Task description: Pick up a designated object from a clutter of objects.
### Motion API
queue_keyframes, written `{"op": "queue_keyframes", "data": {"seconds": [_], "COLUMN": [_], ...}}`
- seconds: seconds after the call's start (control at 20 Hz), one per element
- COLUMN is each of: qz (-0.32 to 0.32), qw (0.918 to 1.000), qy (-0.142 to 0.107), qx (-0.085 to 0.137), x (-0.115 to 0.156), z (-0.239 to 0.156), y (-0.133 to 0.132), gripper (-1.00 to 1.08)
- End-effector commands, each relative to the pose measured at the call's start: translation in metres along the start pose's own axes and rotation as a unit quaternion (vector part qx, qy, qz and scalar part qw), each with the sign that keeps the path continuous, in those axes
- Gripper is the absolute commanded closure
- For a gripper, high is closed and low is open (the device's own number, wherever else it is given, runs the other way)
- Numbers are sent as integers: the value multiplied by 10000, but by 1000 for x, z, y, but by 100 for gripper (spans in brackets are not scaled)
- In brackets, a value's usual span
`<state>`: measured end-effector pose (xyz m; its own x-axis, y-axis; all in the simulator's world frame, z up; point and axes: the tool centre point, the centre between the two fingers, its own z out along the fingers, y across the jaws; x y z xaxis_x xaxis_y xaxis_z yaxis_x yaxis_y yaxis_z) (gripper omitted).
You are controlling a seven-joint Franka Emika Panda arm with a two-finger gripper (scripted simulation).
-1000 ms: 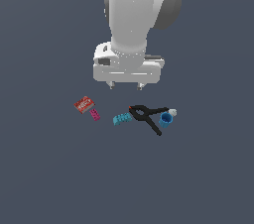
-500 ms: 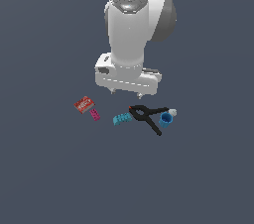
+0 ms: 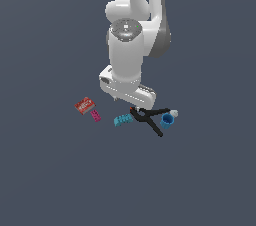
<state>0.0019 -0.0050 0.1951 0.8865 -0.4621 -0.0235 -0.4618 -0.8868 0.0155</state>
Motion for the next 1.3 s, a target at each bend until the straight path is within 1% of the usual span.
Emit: {"op": "queue_keyframes", "data": {"seconds": [0.0, 0.25, 0.45, 0.6, 0.9, 1.1, 1.25], "qz": [372, 1102, 1685, 2120, 2905, 3281, 3484], "qw": [9993, 9939, 9857, 9772, 9568, 9446, 9372], "qy": [2, 6, 13, 21, 43, 58, 68], "qx": [25, 62, 84, 96, 110, 114, 115], "x": [0, 0, -1, -2, -5, -6, -7], "z": [13, 38, 57, 72, 97, 110, 116], "y": [1, 4, 7, 10, 16, 20, 22], "gripper": [-92, -92, -92, -92, -92, -92, -92]}}
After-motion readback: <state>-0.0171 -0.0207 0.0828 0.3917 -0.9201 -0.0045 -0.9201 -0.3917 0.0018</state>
